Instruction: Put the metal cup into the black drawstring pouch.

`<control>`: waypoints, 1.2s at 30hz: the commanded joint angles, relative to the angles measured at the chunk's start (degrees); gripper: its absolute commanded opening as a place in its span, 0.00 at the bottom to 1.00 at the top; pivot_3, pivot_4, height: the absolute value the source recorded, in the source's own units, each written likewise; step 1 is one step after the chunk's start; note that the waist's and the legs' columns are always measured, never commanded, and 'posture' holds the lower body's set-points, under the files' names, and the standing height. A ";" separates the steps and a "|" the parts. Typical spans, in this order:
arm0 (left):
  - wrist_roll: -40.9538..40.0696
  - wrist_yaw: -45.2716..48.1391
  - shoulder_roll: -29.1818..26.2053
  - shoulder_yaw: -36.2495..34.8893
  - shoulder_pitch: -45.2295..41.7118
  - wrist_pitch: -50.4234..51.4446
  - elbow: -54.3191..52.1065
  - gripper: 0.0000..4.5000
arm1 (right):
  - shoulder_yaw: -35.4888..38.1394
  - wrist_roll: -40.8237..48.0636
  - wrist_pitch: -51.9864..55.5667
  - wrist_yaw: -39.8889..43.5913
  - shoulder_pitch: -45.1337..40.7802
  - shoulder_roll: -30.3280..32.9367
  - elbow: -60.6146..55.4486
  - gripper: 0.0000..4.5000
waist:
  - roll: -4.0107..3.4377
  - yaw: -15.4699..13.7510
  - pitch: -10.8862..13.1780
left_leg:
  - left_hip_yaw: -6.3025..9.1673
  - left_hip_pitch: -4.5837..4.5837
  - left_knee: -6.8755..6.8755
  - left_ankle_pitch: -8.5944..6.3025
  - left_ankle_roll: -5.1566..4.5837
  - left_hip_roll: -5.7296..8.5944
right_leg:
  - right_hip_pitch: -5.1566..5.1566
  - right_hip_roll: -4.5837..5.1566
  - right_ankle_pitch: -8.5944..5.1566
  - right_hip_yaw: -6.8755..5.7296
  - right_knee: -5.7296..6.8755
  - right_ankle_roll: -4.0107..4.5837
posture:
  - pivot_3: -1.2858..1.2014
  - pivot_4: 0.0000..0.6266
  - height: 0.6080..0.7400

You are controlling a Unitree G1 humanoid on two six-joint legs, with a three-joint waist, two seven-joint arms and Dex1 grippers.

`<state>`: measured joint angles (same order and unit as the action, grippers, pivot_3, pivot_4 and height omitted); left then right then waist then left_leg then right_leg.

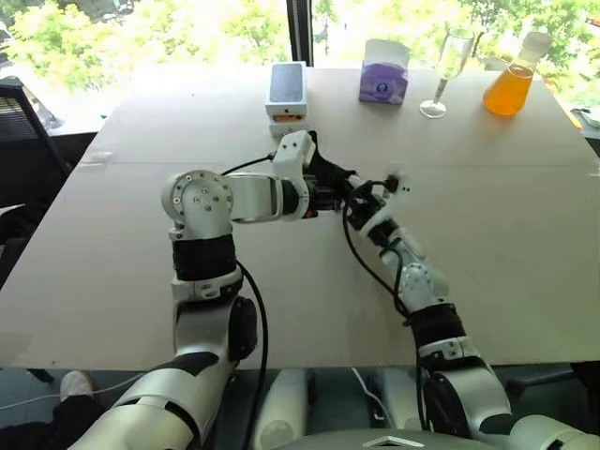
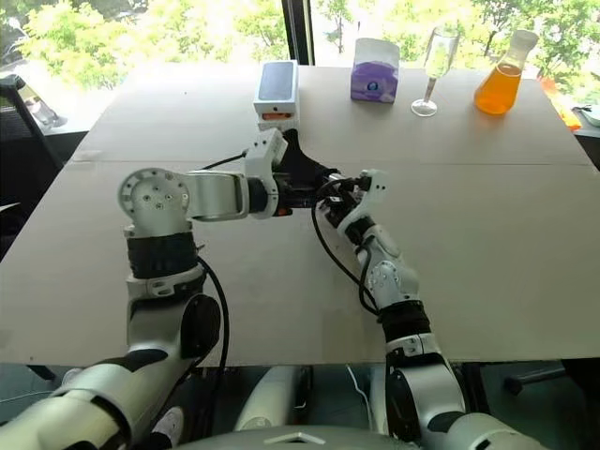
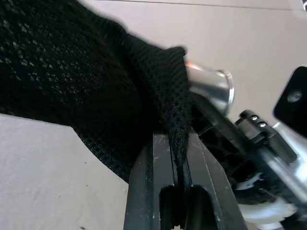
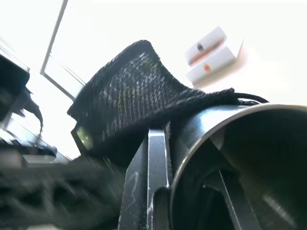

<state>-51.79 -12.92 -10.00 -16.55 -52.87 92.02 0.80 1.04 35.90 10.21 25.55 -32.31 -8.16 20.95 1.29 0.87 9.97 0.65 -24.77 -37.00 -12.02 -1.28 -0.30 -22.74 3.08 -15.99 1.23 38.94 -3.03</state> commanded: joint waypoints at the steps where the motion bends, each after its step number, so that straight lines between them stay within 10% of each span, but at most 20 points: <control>1: 2.29 -1.45 3.49 -3.63 -4.00 0.48 0.34 0.00 | -7.86 -9.50 -4.98 3.08 -2.80 -1.70 -2.28 0.02 | 0.00 0.04 0.00 | -0.01 0.00 0.01 0.00 0.00 0.00 | -0.01 -0.02 0.00 0.00 0.00 0.00 | 0.52 0.24 1.00; 7: 6.08 -1.24 8.99 -6.23 -8.13 0.48 1.61 0.00 | -18.59 -28.71 -18.01 6.01 -3.74 3.33 1.67 0.02 | 0.01 -0.03 -0.01 | -0.07 0.01 0.01 0.00 0.01 0.03 | -0.03 -0.04 0.00 0.04 0.00 -0.01 | 0.52 0.24 1.00; 21: 4.85 -3.28 12.81 -7.13 -3.96 0.48 -4.07 0.00 | 1.07 -11.59 -4.69 -1.62 -9.61 -3.04 2.15 0.02 | 0.02 -0.08 0.00 | -0.03 -0.02 0.01 0.04 0.08 -0.01 | -0.02 0.01 0.01 0.02 0.00 0.00 | 0.52 0.24 1.00; 27: 6.77 -2.87 14.31 -9.15 -5.26 0.48 -4.55 0.00 | -10.00 -13.97 -0.50 11.01 -3.40 -0.81 -4.74 0.02 | 0.02 0.02 0.00 | -0.05 -0.01 0.07 0.04 0.08 -0.02 | -0.04 -0.02 0.01 0.03 -0.01 0.00 | 0.52 0.24 1.00; 36: 6.82 2.37 2.80 1.70 -4.74 0.48 -8.39 0.00 | -7.91 -19.22 -1.75 9.31 -3.07 1.41 -2.31 0.02 | 0.03 0.27 0.00 | -0.03 0.05 0.11 0.08 0.14 -0.03 | -0.05 -0.10 0.01 0.03 0.04 0.00 | 0.52 0.24 1.00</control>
<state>-42.58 -14.28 -6.08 -20.50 -55.33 92.44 -1.20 -3.37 17.59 6.51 33.66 -35.66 -5.42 15.91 1.32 1.14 9.98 0.61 -24.72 -36.87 -11.94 -1.13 -0.33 -22.80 2.98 -15.98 1.28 38.97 -3.02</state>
